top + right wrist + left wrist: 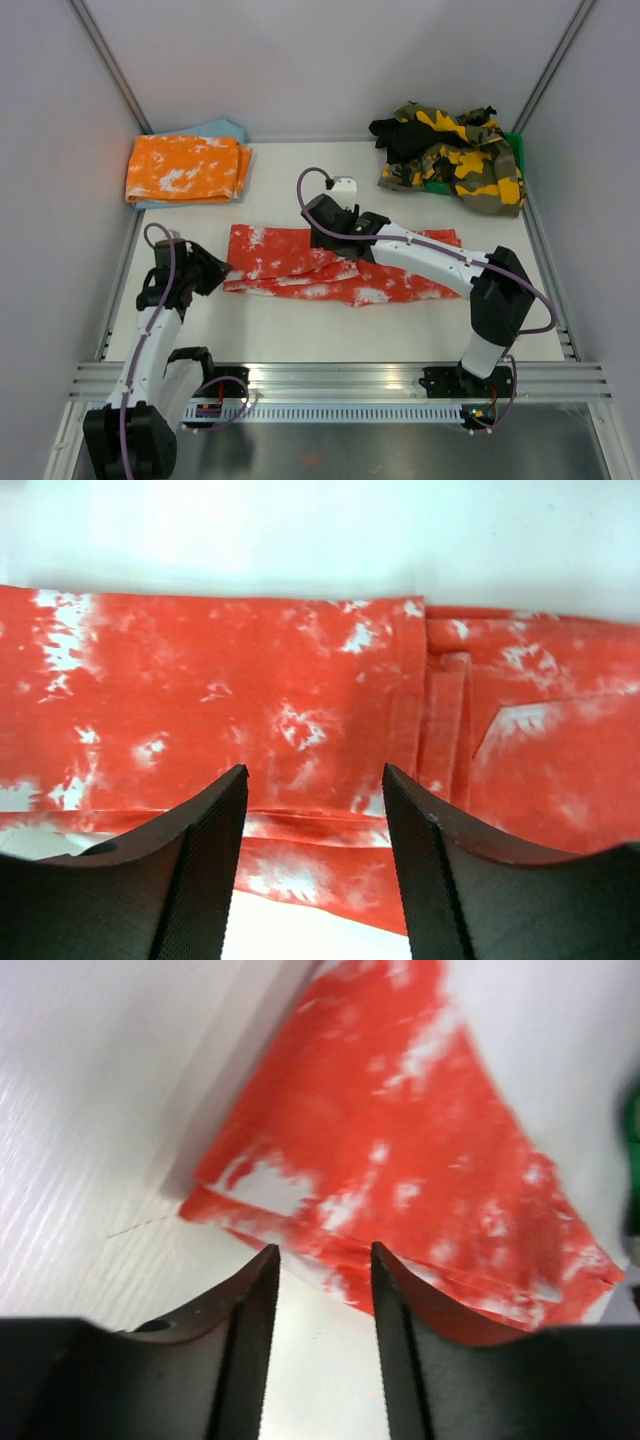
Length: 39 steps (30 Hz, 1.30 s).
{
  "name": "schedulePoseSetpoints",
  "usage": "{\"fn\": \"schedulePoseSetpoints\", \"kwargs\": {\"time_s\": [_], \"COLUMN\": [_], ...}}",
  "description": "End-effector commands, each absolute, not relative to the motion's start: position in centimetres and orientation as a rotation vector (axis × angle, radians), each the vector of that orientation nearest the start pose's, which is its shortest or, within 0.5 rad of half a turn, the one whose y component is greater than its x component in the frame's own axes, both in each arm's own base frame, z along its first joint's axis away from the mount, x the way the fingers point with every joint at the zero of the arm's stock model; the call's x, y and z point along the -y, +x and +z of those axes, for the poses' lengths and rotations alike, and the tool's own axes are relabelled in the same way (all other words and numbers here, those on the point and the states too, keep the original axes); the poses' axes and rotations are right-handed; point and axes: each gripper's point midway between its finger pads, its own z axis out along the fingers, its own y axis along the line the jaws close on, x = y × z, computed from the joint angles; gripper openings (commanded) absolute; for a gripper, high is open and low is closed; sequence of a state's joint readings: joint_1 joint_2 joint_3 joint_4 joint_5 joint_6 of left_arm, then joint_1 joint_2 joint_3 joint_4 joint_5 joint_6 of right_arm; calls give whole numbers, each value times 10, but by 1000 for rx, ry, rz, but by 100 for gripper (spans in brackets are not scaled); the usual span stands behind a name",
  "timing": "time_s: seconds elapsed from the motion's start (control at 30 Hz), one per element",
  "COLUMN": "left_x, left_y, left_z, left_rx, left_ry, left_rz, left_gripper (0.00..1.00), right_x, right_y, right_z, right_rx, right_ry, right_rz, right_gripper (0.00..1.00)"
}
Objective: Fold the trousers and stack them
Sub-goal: Fold the trousers
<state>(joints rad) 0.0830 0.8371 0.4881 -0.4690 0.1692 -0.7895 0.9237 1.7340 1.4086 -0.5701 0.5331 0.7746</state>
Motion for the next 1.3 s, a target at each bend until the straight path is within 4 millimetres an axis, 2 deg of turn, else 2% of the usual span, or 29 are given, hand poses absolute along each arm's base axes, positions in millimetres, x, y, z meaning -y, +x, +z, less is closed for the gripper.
{"fn": "schedulePoseSetpoints", "kwargs": {"time_s": [0.0, 0.03, 0.07, 0.1, 0.13, 0.17, 0.2, 0.27, 0.37, 0.43, 0.47, 0.53, 0.57, 0.6, 0.7, 0.73, 0.8, 0.83, 0.9, 0.93, 1.07, 1.17, 1.27], "left_x": [43, 43, 44, 44, 45, 46, 46, 45, 39, 34, 32, 28, 27, 27, 32, 33, 30, 30, 32, 32, 35, 38, 36], "left_y": [245, 247, 249, 250, 251, 251, 251, 250, 247, 247, 248, 253, 255, 258, 279, 283, 295, 299, 306, 307, 306, 308, 311], "left_z": [129, 132, 135, 135, 136, 136, 133, 128, 119, 116, 115, 113, 112, 108, 118, 111, 112, 103, 99, 89, 61, 53, 53], "left_rx": [-2220, -2209, -2195, -2192, -2190, -2187, -2188, -2195, -2210, -2205, -2202, -2195, -2194, -2208, -2185, -2217, -2211, -2242, -2247, -2275, -2315, -2300, -2281], "left_ry": [-768, -766, -770, -774, -772, -775, -782, -790, -820, -845, -856, -864, -858, -848, -700, -685, -619, -595, -579, -604, -636, -637, -611], "left_rz": [-555, -559, -567, -570, -578, -587, -587, -583, -536, -500, -488, -466, -460, -458, -491, -486, -467, -457, -470, -473, -492, -513, -499], "left_gripper": [50, 52, 53, 54, 55, 55, 56, 56, 57, 59, 63, 78, 86, 88, 91, 91, 92, 91, 90, 90, 87, 86, 86], "right_x": [-337, -337, -335, -332, -325, -314, -307, -288, -268, -263, -254, -257, -252, -255, -264, -268, -280, -283, -291, -297, -310, -313, -318], "right_y": [329, 330, 331, 330, 332, 327, 326, 318, 301, 292, 283, 277, 269, 266, 260, 260, 260, 261, 267, 272, 285, 287, 283], "right_z": [153, 143, 123, 114, 101, 82, 74, 51, 27, 22, 13, 10, 1, -3, -15, -19, -17, -13, 2, 18, 62, 85, 104], "right_rx": [-2286, -2298, -2335, -2350, -2354, -2375, -2374, -2413, -2465, -2489, -2510, -2522, -2544, -2560, -2599, -2610, -2627, -2627, -2604, -2579, -2500, -2471, -2465], "right_ry": [-67, -87, -108, -116, -114, -125, -121, -123, -108, -66, -66, -35, -43, -47, -85, -99, -130, -134, -141, -138, -163, -193, -194], "right_rz": [236, 204, 140, 107, 51, -5, -44, -122, -186, -166, -182, -113, -118, -86, -32, -12, 39, 53, 85, 118, 187, 217, 323], "right_gripper": [62, 46, 39, 31, 18, 14, 5, 0, 0, 0, 0, 0, 0, 0, 0, 0, 0, 0, 0, 0, 2, 4, 4]}}
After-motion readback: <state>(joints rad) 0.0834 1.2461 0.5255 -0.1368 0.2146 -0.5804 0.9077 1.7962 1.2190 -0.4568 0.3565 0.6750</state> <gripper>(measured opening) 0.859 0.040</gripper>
